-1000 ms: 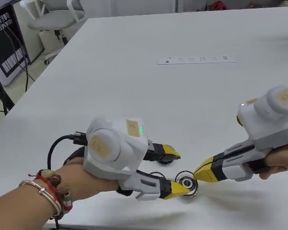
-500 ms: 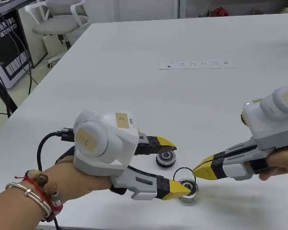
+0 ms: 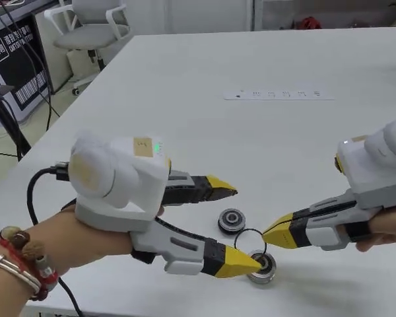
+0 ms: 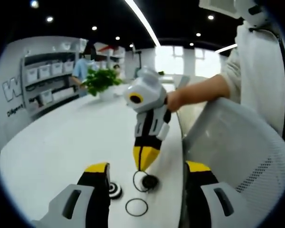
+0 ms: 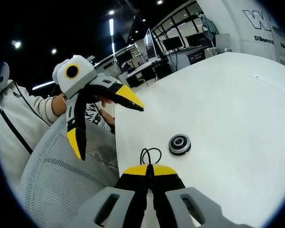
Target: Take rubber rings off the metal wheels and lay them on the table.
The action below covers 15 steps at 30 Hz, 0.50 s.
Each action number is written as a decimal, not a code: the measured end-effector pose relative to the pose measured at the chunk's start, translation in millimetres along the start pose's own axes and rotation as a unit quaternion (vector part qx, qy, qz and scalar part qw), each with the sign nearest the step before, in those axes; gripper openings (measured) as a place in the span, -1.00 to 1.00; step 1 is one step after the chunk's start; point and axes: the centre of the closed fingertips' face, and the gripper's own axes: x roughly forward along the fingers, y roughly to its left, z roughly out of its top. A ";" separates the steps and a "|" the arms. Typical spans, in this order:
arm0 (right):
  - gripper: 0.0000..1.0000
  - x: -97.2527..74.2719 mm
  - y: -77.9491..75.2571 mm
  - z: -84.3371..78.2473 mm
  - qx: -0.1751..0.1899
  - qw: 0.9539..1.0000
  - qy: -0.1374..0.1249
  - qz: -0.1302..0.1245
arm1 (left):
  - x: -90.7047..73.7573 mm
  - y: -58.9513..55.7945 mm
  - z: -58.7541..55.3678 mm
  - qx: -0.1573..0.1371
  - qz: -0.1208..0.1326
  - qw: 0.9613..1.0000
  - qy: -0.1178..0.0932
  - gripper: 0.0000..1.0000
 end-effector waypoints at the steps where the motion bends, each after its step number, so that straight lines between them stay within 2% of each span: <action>1: -1.00 0.2 0.6 1.5 -0.001 1.000 -0.002 0.000 | -2.9 -0.1 0.3 0.003 0.003 1.000 0.001 0.30; 4: -1.00 0.7 1.9 6.0 -0.001 1.000 -0.011 0.000 | -11.6 0.8 0.9 0.005 0.014 1.000 0.000 0.35; 8: -1.00 3.5 3.5 11.2 0.003 1.000 -0.020 -0.001 | -26.6 3.9 -0.3 -0.005 0.031 0.999 -0.006 0.39; 15: -1.00 10.2 5.5 7.0 0.001 1.000 -0.009 -0.001 | -48.0 4.5 -10.6 -0.029 0.064 0.998 -0.010 0.45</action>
